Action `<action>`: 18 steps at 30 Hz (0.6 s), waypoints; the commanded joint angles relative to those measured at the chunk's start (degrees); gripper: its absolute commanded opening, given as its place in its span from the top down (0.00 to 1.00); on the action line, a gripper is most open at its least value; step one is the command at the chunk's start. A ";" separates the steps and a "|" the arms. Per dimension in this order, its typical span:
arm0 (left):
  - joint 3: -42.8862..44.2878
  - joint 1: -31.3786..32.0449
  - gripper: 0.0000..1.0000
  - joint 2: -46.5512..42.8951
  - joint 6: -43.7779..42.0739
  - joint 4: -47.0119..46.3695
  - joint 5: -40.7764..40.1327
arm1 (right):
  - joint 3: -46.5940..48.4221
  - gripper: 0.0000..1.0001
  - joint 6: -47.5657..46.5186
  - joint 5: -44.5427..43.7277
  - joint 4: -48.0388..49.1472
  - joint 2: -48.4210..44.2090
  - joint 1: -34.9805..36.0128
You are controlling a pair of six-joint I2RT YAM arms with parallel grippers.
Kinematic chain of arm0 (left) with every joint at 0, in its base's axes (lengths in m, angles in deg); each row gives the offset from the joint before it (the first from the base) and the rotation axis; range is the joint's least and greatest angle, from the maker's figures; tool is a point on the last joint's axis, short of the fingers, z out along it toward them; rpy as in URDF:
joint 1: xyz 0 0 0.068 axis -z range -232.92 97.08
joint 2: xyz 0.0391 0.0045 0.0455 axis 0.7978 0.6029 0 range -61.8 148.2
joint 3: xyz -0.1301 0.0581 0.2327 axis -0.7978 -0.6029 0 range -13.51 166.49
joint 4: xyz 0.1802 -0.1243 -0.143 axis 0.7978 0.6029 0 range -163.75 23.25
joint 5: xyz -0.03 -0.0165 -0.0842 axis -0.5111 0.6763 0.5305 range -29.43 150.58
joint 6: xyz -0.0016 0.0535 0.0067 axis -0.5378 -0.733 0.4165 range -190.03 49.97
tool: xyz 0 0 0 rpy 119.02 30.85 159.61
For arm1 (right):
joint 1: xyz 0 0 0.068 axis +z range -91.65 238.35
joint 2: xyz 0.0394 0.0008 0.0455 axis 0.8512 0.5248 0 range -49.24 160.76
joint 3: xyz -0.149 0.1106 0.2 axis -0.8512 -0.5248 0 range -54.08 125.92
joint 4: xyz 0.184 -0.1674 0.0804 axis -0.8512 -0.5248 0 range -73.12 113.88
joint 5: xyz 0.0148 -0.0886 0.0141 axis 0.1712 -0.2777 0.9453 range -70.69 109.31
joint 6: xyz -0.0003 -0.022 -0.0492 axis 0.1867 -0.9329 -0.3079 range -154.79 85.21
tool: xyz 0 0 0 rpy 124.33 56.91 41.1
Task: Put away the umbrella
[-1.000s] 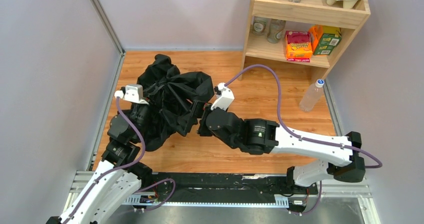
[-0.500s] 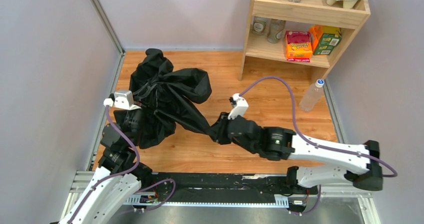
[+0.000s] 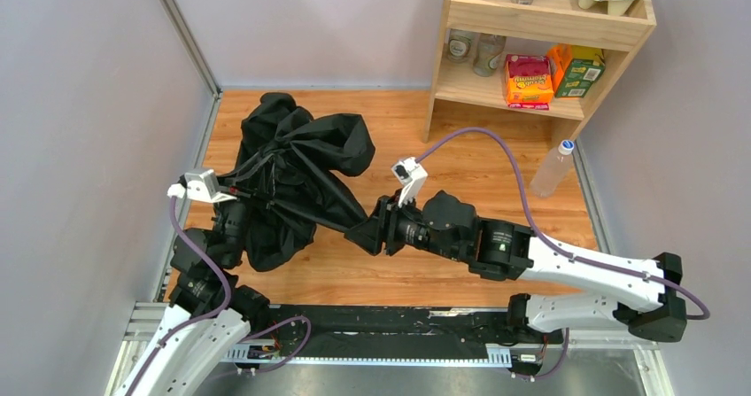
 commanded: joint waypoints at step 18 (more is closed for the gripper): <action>1.33 -0.26 1.00 4.97 23.74 -8.34 29.26 | 2.90 0.17 -20.30 11.30 -20.22 -12.65 2.86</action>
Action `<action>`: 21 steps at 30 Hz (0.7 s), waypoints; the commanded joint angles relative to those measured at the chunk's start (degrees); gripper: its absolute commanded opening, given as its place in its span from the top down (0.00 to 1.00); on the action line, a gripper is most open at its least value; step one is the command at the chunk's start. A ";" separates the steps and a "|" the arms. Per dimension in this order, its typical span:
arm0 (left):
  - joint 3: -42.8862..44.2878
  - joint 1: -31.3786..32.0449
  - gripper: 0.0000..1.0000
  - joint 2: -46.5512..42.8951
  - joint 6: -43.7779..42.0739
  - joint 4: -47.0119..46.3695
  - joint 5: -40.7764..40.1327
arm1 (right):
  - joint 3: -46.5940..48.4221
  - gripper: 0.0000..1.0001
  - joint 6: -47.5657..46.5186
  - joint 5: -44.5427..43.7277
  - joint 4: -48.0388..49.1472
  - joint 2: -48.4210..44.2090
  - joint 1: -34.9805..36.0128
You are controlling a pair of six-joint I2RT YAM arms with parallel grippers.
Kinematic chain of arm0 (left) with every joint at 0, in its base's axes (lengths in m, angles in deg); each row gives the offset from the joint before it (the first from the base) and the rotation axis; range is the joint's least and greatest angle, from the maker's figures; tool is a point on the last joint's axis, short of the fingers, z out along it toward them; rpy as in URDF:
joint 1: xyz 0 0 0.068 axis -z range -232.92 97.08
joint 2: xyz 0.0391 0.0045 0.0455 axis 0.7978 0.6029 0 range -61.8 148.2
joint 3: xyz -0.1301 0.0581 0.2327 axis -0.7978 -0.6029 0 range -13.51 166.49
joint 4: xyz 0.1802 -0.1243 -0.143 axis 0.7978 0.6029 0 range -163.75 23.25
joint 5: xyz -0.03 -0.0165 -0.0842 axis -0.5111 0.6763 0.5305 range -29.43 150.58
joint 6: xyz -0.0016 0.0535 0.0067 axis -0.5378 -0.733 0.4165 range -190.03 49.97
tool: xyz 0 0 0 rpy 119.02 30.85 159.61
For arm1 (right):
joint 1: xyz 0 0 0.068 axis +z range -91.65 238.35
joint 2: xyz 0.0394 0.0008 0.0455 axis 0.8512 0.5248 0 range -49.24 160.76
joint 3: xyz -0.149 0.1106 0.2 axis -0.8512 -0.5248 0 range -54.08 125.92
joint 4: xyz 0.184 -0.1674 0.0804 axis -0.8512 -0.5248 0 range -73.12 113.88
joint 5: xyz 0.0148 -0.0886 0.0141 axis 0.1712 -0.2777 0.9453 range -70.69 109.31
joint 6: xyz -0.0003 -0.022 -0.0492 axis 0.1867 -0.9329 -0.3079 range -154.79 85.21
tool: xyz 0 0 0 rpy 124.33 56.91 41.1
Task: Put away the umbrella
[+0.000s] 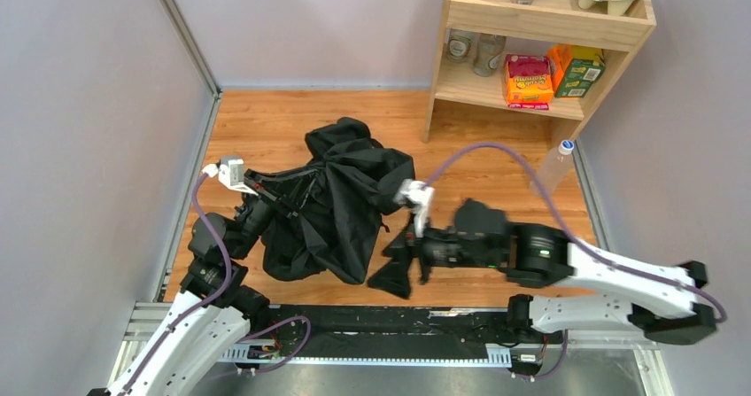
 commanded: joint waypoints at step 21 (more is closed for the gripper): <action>1.85 -0.13 1.00 -0.65 -1.79 -12.39 19.40 | 4.79 0.29 13.15 -17.27 -6.63 -14.20 -0.24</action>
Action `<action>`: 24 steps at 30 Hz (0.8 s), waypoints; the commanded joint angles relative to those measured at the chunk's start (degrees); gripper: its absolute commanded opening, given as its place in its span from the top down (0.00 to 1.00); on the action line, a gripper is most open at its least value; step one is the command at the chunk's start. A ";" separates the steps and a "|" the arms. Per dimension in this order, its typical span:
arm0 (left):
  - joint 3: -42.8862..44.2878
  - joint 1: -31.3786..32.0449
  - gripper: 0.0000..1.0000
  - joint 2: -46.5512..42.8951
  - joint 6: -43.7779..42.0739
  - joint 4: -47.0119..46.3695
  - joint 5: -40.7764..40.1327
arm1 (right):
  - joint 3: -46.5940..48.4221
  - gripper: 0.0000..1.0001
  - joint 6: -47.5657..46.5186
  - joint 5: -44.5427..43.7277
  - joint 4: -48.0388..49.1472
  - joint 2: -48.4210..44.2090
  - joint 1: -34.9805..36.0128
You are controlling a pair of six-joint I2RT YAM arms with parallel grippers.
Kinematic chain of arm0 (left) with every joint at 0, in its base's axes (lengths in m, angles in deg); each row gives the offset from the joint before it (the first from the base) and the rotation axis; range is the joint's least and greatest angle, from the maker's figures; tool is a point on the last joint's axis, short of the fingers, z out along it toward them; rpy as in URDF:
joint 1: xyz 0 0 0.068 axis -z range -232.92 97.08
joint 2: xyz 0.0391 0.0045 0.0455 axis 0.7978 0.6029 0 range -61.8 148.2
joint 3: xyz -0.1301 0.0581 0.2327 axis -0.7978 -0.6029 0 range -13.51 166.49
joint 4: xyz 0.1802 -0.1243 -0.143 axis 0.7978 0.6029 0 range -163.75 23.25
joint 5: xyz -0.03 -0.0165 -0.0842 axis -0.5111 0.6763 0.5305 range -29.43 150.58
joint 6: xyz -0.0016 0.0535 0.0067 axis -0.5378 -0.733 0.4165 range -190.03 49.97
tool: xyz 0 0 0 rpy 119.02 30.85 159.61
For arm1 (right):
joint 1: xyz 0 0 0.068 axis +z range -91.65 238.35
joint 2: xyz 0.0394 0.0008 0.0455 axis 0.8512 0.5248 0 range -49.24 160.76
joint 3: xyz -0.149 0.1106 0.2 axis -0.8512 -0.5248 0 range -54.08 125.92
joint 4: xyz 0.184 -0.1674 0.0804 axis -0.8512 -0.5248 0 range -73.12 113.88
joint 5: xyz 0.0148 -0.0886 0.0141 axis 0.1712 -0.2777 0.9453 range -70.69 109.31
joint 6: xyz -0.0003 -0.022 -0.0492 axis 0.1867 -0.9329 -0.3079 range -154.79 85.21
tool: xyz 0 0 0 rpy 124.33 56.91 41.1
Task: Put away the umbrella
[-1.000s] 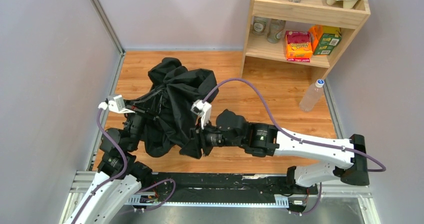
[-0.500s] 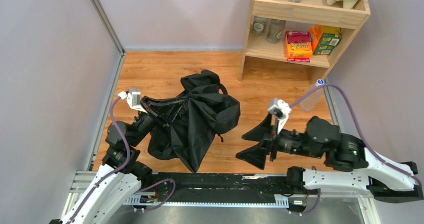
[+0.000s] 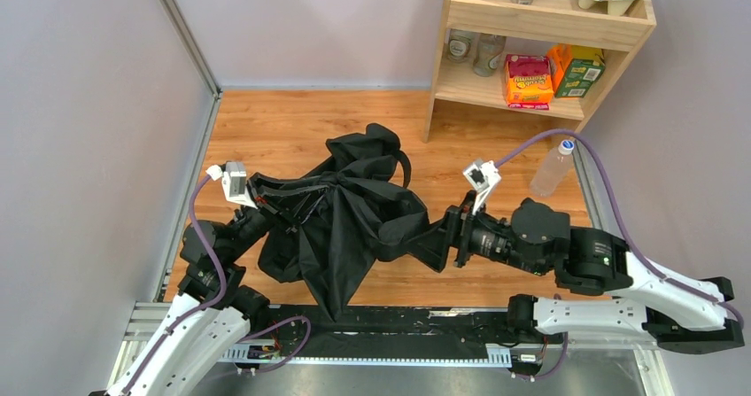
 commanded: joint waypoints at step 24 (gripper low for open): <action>-4.91 -0.21 1.00 5.33 9.53 -27.10 -11.10 | 1.09 1.00 -3.11 18.15 23.86 28.75 0.24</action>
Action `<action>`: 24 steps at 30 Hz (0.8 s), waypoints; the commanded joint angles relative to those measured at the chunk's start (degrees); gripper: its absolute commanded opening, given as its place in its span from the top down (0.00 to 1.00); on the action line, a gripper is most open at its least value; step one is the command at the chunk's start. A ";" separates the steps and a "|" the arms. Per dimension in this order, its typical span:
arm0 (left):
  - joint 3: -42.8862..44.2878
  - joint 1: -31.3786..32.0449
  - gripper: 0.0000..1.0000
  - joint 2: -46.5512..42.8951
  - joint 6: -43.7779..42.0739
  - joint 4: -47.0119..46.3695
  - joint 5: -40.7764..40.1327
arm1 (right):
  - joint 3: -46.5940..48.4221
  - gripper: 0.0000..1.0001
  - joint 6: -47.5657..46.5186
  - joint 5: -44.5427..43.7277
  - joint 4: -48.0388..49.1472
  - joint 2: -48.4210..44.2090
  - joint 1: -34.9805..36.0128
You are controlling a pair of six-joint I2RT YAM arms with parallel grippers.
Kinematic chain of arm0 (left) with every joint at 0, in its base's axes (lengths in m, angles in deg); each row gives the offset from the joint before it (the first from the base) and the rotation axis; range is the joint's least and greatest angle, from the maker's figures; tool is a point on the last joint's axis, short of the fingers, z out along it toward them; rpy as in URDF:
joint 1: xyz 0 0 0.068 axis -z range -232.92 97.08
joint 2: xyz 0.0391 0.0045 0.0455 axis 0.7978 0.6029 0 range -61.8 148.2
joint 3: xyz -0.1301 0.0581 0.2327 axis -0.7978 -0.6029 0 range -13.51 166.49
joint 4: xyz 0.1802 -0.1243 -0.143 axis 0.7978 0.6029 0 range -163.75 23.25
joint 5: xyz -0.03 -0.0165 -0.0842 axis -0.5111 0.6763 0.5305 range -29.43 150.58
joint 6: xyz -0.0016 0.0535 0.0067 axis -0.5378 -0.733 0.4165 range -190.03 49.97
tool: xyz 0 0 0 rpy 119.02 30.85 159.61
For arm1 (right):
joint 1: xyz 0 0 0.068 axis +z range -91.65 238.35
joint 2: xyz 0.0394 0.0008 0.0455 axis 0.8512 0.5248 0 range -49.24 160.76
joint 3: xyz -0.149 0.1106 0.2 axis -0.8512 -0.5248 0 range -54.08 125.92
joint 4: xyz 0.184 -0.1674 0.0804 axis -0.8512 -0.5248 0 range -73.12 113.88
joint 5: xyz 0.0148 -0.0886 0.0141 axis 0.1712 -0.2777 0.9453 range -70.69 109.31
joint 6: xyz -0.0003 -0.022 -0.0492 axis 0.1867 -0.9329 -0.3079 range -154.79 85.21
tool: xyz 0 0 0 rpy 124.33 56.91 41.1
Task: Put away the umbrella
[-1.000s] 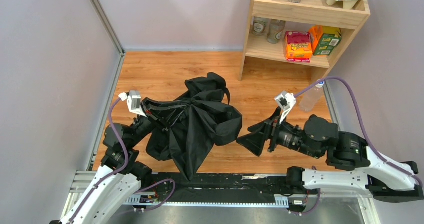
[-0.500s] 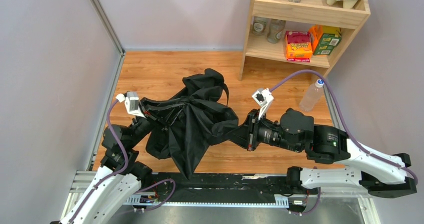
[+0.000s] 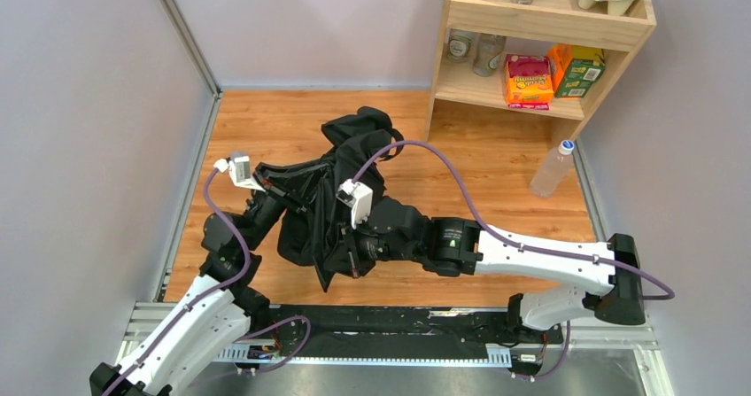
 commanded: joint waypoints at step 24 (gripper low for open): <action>-2.03 -0.13 1.00 -8.56 5.65 -11.87 19.12 | 0.60 0.30 -23.31 -14.20 -23.55 -29.12 -2.08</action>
